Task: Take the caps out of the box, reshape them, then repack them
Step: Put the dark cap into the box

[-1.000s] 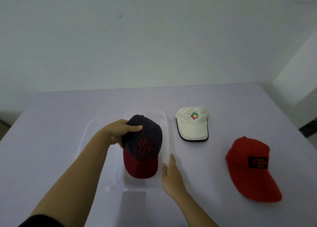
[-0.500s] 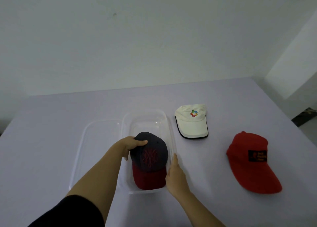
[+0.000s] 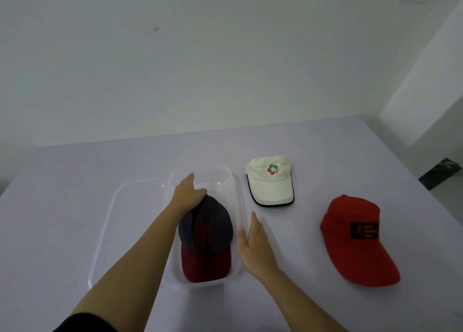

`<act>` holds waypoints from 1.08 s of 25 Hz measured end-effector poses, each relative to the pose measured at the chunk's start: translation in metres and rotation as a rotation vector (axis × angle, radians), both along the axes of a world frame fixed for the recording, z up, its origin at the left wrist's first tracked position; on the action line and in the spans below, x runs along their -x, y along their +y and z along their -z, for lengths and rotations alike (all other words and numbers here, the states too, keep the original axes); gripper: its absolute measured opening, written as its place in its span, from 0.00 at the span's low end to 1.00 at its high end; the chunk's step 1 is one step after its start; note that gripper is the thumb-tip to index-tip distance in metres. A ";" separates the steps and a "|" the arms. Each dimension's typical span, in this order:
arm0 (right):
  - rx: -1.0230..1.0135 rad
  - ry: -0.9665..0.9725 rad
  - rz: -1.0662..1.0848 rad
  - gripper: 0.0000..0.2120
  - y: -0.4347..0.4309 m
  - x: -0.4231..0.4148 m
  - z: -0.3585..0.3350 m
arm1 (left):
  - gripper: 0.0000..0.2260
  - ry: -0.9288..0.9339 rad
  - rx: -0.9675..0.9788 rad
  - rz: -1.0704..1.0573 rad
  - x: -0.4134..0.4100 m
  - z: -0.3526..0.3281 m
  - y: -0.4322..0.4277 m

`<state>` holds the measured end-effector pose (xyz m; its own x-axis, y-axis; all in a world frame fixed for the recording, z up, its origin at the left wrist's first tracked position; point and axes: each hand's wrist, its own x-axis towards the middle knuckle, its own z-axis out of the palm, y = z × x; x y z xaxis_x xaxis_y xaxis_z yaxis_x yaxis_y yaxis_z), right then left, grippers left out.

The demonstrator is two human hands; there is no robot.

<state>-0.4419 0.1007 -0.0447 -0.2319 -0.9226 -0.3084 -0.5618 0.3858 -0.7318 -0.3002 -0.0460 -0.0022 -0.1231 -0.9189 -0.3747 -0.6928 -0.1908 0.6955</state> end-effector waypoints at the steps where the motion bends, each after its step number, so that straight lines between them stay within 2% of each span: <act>1: 0.044 0.006 0.020 0.28 -0.004 0.013 -0.006 | 0.30 0.011 0.067 -0.001 0.013 -0.010 0.000; 3: 0.117 0.014 0.047 0.28 -0.010 0.042 -0.016 | 0.28 0.055 0.170 0.005 0.043 -0.027 0.006; 6: 0.235 0.093 0.087 0.27 -0.006 0.109 -0.024 | 0.24 0.187 0.200 0.061 0.110 -0.036 0.031; 10: 0.294 0.253 0.222 0.31 0.021 0.219 -0.009 | 0.27 0.275 0.007 0.167 0.197 -0.008 0.070; 13: 0.121 0.256 0.254 0.47 0.049 0.293 0.007 | 0.34 0.322 -0.227 0.209 0.243 0.019 0.093; 15: -0.081 0.124 0.208 0.61 0.065 0.326 0.021 | 0.41 0.374 -0.379 0.168 0.268 0.033 0.103; 17: -0.181 -0.001 0.143 0.69 0.073 0.339 0.034 | 0.42 0.406 -0.485 0.134 0.287 0.039 0.108; 19: -0.121 -0.074 0.102 0.69 0.074 0.336 0.044 | 0.38 0.429 -0.563 0.114 0.302 0.044 0.113; 22: -0.053 -0.135 0.073 0.67 0.072 0.322 0.050 | 0.32 0.465 -0.567 0.067 0.314 0.045 0.119; 25: -0.020 -0.150 0.089 0.66 0.073 0.320 0.056 | 0.27 0.431 -0.644 0.042 0.321 0.047 0.112; 27: -0.016 -0.149 0.093 0.65 0.075 0.321 0.058 | 0.21 0.441 -0.712 0.024 0.322 0.045 0.109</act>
